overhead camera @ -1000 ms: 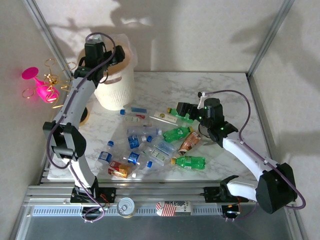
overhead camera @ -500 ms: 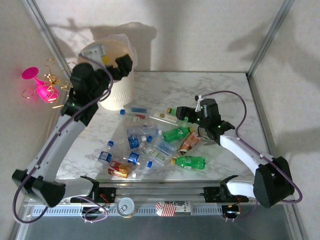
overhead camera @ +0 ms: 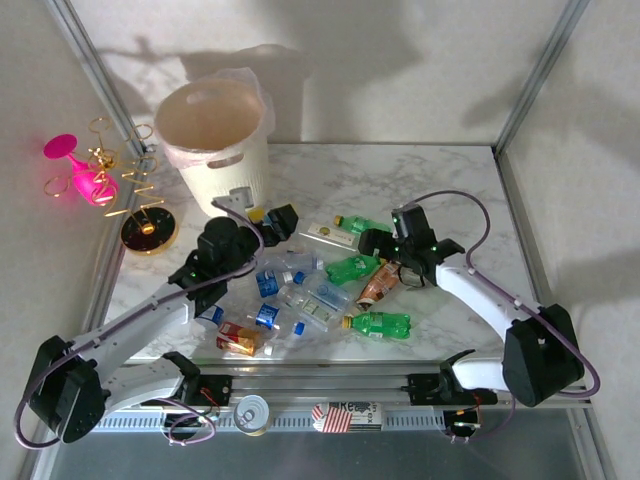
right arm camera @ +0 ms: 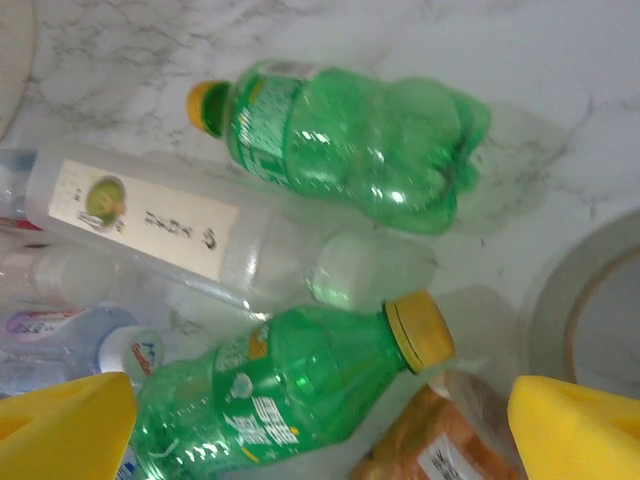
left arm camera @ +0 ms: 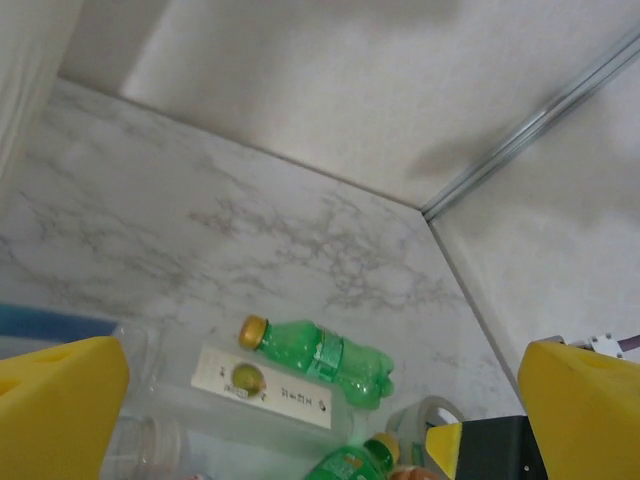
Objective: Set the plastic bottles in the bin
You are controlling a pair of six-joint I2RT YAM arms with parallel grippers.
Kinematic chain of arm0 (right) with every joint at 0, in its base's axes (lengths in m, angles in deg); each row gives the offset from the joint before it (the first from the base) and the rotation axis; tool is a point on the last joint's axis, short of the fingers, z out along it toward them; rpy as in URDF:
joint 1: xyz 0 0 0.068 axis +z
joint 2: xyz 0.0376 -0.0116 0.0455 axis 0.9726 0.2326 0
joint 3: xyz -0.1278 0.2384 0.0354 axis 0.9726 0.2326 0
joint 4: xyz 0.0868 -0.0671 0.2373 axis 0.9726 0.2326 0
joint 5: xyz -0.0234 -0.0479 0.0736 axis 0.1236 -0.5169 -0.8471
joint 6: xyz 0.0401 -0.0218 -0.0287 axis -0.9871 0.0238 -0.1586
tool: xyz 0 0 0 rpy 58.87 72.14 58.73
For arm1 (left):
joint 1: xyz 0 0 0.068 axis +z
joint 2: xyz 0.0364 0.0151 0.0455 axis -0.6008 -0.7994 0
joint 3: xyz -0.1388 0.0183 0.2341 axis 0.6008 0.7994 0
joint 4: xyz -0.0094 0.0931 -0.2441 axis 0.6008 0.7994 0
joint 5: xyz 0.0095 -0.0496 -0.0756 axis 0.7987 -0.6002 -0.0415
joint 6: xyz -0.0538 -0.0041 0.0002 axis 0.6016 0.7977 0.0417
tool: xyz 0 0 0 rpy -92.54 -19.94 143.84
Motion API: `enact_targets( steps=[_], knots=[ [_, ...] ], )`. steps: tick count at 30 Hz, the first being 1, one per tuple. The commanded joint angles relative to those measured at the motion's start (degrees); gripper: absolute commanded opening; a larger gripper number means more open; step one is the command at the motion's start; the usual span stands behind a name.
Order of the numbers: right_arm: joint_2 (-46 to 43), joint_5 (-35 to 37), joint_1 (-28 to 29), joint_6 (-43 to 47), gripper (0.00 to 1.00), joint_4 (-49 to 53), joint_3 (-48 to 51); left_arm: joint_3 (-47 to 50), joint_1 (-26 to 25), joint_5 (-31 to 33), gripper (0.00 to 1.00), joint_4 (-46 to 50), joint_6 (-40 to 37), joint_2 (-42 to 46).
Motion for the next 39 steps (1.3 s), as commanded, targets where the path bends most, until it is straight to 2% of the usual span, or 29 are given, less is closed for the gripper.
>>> enact_targets(
  steps=[1, 10, 15, 23, 29, 39],
  knots=[
    [-3.81, 0.58, 0.65, -5.80, 0.94, 3.65, 3.37, 2.65, -2.62, 3.97, 1.00, -7.44, 4.30, -1.05],
    [-10.09, -0.61, 1.11, -12.75, 0.91, 0.74, 11.61, 2.81, -5.61, 3.85, 1.00, -13.23, 7.35, -8.46],
    [-6.89, -3.79, 1.13, -13.80, 0.91, -5.58, 14.63, 1.76, -5.84, 4.06, 0.99, -12.38, 6.68, -9.11],
    [-0.88, -3.24, 1.17, -14.28, 0.91, -12.36, 16.74, 3.33, -6.01, 6.17, 1.00, -11.20, 7.17, -6.71],
    [2.10, -2.43, 1.10, -15.68, 0.84, -18.12, 18.16, 3.56, -6.10, 7.13, 1.00, -9.98, 7.00, -5.10],
    [2.27, -1.44, 1.07, -18.68, 0.63, -22.98, 19.95, 4.11, -6.14, 8.72, 1.00, -9.25, 6.47, -3.54]
  ],
)
